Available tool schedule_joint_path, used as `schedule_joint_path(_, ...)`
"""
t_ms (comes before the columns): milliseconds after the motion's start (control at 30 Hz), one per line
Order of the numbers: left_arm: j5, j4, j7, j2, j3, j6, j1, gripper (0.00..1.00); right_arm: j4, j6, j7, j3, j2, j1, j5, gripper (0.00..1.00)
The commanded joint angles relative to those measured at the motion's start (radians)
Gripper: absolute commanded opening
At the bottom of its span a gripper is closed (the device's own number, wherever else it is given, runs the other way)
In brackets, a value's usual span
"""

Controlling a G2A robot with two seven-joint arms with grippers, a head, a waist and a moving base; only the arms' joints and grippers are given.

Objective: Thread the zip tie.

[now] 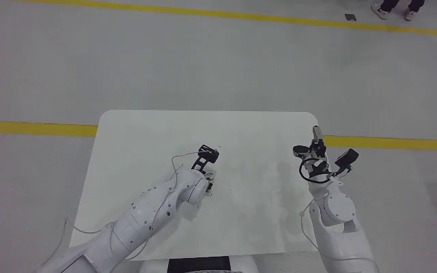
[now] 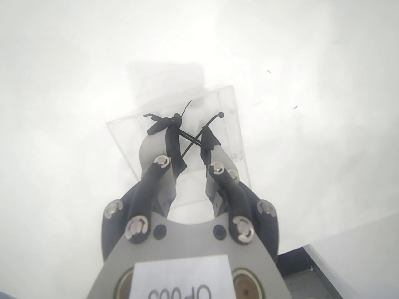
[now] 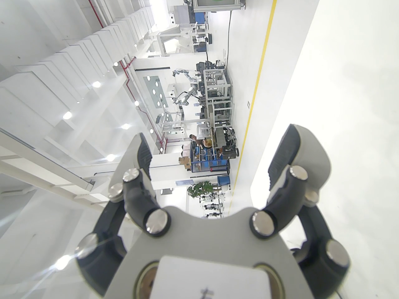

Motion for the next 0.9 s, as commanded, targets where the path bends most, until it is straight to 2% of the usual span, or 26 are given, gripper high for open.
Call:
schedule_joint_path(0, -0.004, 0.007, 0.004, -0.001, 0.001, 0.000, -0.002, 0.15, 0.000, 0.000, 0.000, 0.000, 0.000, 0.000, 0.000, 1.00)
schedule_joint_path(300, -0.017, 0.027, 0.015, -0.007, 0.006, 0.001, -0.010, 0.19, 0.000, 0.000, 0.000, 0.000, 0.000, 0.000, 0.000, 1.00)
schedule_joint_path(500, -0.021, 0.038, 0.018, -0.008, 0.008, 0.000, -0.014, 0.17, 0.000, 0.000, 0.000, 0.000, 0.000, 0.000, 0.000, 1.00)
schedule_joint_path(600, -0.025, 0.045, 0.018, -0.010, 0.010, -0.001, -0.017, 0.13, 0.000, 0.000, 0.000, 0.000, 0.000, 0.000, 0.000, 1.00)
schedule_joint_path(667, -0.027, 0.048, 0.016, -0.011, 0.011, -0.001, -0.019, 0.00, 0.000, 0.000, 0.000, 0.000, 0.000, 0.000, 0.000, 1.00)
schedule_joint_path(867, -0.022, 0.038, 0.013, -0.010, 0.010, 0.002, -0.018, 0.00, 0.000, 0.000, 0.000, 0.000, 0.000, 0.000, 0.000, 1.00)
